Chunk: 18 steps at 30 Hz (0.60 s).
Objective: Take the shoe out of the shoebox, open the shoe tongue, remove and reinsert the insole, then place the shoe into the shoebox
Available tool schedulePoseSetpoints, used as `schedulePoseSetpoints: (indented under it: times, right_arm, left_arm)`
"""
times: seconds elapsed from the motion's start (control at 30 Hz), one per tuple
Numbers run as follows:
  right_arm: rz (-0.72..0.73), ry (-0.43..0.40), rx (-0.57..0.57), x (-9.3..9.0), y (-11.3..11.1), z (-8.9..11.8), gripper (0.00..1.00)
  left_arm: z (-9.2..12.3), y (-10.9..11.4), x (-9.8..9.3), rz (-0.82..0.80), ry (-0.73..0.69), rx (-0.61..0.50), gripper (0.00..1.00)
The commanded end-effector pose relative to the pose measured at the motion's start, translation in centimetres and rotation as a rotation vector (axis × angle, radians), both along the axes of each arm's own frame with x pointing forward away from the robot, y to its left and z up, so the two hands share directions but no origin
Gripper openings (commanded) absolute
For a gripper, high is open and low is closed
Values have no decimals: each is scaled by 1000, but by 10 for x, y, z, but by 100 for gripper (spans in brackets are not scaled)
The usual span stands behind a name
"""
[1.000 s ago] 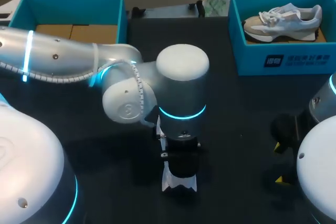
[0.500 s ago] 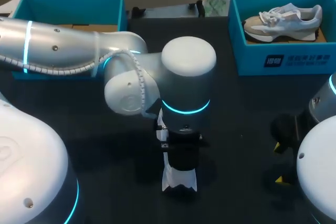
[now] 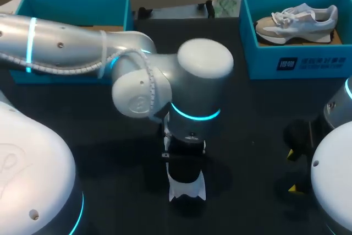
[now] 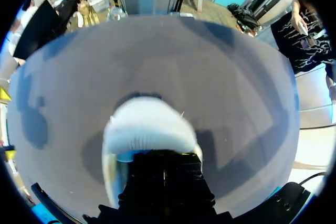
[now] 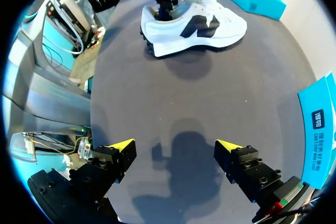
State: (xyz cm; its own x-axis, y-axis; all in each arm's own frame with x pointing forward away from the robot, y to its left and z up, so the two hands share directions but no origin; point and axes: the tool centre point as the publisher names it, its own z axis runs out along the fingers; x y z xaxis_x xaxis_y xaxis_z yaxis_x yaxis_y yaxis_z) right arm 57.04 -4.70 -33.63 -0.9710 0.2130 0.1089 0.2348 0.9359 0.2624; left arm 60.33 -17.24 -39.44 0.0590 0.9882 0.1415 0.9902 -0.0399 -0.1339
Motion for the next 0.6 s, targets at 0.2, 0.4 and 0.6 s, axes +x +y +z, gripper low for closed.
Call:
schedulePoseSetpoints:
  times: [0.2, 0.4, 0.6]
  right_arm:
    - [0, -3, 2, -2, -1, 1, 100]
    - [0, -3, 2, -2, -1, 1, 100]
    - [0, -3, 2, -2, -1, 1, 100]
  left_arm:
    - [-57, -8, 17, 37, -113, 34, 0]
    - [-53, -2, 38, 83, -193, 3, 0]
    - [-31, 1, 51, 119, -221, -38, 0]
